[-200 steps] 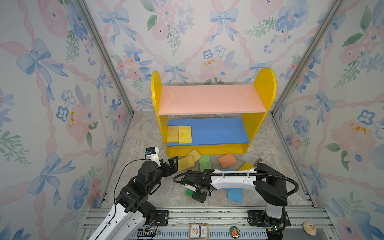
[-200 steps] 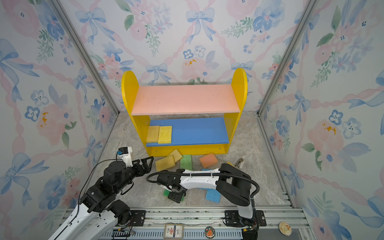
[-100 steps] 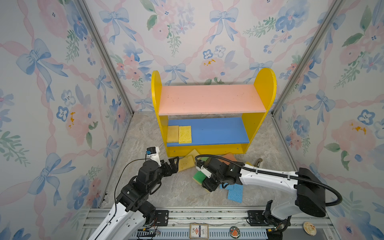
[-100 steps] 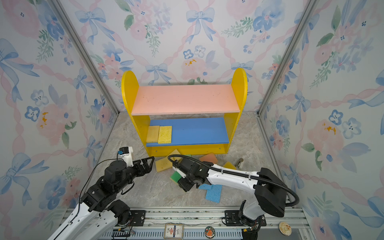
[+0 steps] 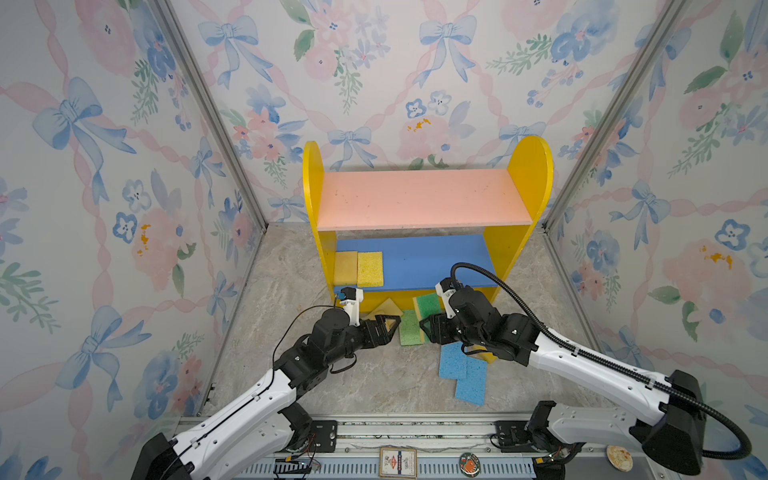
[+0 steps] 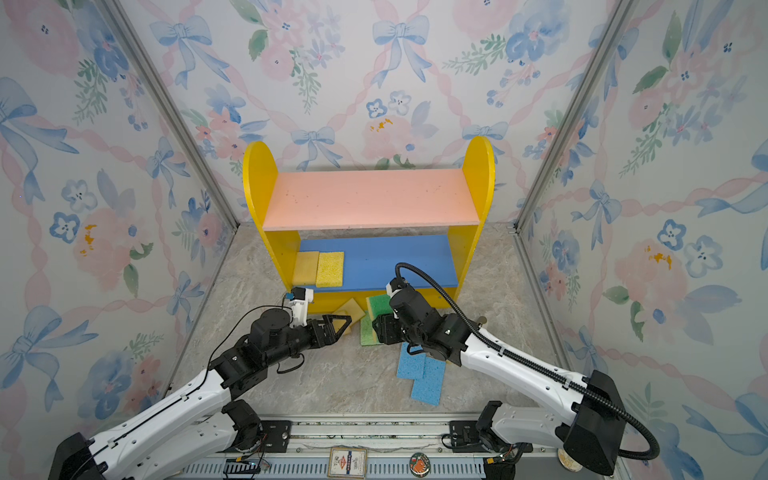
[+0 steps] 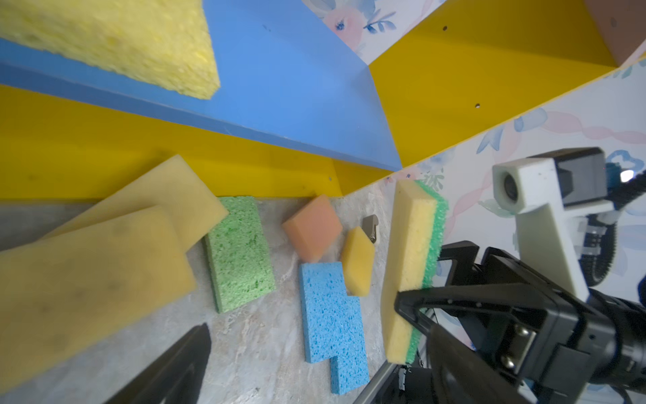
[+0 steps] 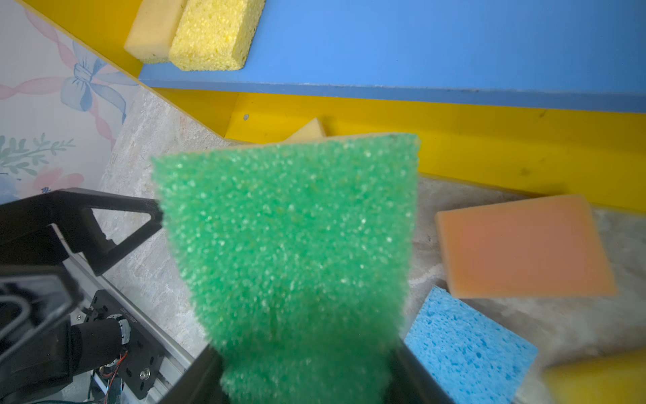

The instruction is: Place and organize the cleaning sponges onto the shelf

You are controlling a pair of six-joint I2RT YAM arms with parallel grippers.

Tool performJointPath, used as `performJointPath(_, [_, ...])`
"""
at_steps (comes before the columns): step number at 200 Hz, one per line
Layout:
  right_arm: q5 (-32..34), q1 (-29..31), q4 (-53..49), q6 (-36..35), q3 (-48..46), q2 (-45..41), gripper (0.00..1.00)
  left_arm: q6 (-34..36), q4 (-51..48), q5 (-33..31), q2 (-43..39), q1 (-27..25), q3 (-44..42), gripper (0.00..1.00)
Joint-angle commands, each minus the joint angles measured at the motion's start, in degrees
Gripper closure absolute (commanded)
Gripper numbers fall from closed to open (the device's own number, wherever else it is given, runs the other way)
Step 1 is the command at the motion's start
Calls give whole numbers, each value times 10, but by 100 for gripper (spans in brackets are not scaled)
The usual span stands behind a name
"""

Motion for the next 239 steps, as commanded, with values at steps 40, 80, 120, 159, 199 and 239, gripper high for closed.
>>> performJointPath(40, [36, 51, -33, -33, 37, 16, 40, -38, 149, 27, 61, -22, 9, 4])
performJointPath(80, [32, 72, -28, -42, 57, 36, 39, -44, 175, 25, 91, -43, 11, 16])
performJointPath(120, [28, 81, -27, -45, 60, 42, 39, -44, 182, 20, 98, -48, 11, 45])
performJointPath(159, [28, 81, -30, -44, 61, 38, 39, -42, 182, 11, 87, -49, 4, 74])
performJointPath(199, [22, 81, -28, -42, 63, 38, 26, -44, 182, 9, 82, -49, -4, 86])
performJointPath(239, [-21, 58, -53, -69, 62, 2, 2, -26, 148, 0, 52, -40, -1, 86])
